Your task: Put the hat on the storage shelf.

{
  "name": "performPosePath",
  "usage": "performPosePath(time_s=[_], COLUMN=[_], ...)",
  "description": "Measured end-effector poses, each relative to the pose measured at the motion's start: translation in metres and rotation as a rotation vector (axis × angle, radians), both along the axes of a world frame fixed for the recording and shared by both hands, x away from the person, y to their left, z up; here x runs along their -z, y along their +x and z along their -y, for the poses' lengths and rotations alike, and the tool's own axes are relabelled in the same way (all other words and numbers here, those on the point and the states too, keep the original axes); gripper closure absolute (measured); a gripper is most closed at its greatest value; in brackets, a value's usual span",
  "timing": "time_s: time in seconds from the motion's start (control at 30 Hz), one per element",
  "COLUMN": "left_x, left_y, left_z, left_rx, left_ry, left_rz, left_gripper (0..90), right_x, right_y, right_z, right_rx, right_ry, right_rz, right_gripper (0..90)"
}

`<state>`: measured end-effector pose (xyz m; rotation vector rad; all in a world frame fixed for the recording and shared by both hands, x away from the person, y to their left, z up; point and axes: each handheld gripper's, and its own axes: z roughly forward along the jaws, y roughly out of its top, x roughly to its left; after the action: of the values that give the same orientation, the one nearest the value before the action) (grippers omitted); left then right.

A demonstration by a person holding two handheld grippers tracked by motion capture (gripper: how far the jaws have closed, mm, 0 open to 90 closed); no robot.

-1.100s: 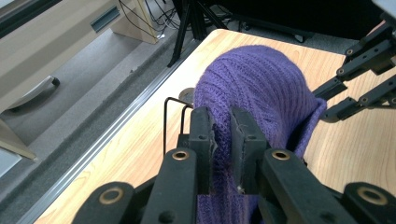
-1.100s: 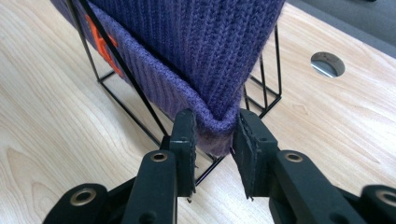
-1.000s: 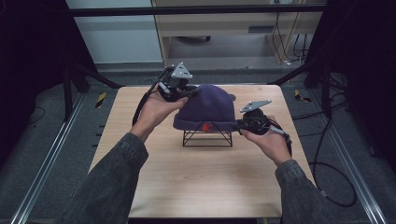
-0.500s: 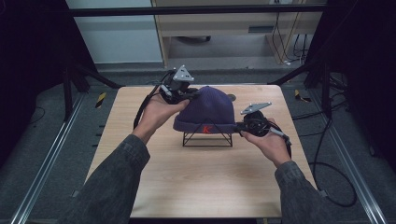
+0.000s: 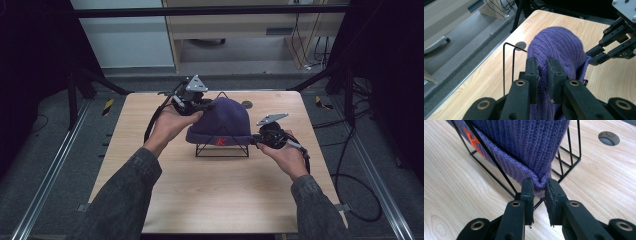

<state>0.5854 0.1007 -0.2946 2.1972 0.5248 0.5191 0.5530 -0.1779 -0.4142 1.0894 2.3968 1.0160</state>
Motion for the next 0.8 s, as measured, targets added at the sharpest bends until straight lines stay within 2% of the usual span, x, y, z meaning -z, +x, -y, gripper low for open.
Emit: performPosePath(time_s=[0.47, 0.8], left_x=[0.004, 0.023], left_y=[-0.003, -0.007], left_z=[0.001, -0.003], left_rx=[0.012, -0.012], left_ry=[-0.005, -0.034], left_rz=[-0.007, -0.046], left_gripper=[79.5, 78.9], right_x=[0.007, 0.021], right_y=[0.002, 0.006], right_z=[-0.002, -0.005], right_rx=[-0.008, 0.012], right_ry=[-0.007, 0.007], right_rz=[-0.013, -0.043], right_gripper=[82.0, 82.4])
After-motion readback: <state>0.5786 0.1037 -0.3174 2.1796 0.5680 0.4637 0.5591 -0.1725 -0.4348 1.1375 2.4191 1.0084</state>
